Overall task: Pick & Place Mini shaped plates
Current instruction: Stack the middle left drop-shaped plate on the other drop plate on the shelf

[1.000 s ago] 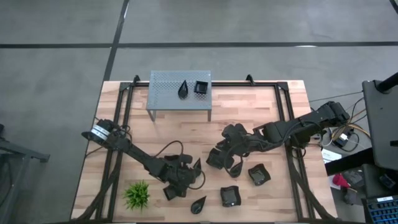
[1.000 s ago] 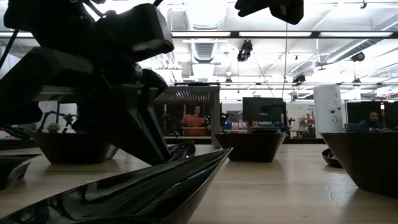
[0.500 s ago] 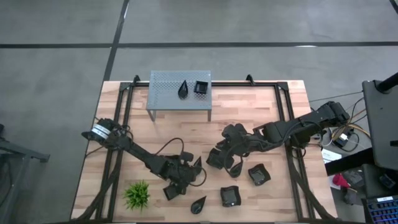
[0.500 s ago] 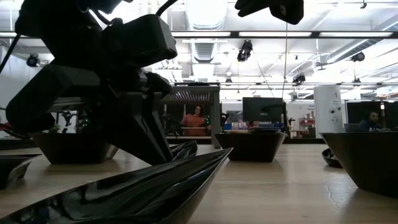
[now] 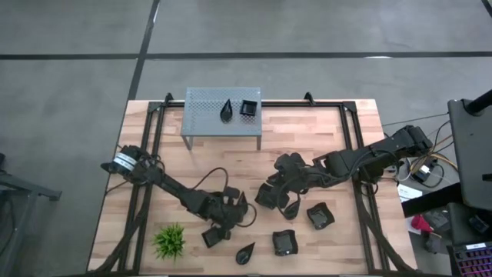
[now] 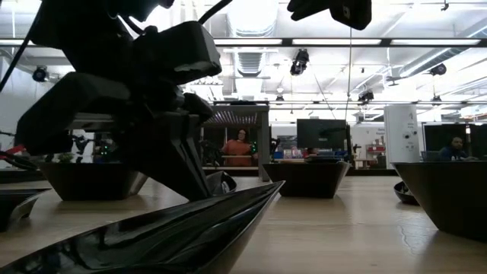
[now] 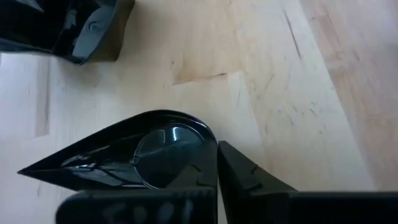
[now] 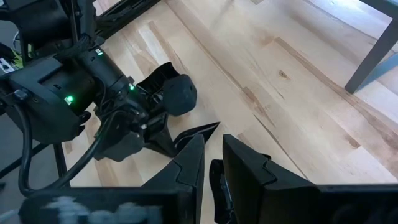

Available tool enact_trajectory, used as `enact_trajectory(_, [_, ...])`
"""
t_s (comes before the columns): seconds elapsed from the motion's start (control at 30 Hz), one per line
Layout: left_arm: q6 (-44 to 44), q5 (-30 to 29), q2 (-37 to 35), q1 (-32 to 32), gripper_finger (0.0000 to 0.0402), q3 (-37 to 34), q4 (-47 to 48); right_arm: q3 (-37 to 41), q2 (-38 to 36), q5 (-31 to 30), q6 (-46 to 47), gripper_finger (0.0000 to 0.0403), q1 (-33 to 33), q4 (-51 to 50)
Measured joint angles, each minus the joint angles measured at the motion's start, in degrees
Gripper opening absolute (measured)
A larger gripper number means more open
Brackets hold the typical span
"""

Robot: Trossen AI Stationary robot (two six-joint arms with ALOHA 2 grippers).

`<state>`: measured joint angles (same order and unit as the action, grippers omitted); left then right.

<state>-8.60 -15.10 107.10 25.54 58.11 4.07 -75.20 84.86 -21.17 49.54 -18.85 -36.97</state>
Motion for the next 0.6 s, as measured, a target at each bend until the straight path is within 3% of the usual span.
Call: enact_trajectory(0.6, [0.47,-0.34,-0.42,0.12,0.0000,8.45,13.89,0.00,0.00,-0.04,-0.17,0.0056,0.02,0.00])
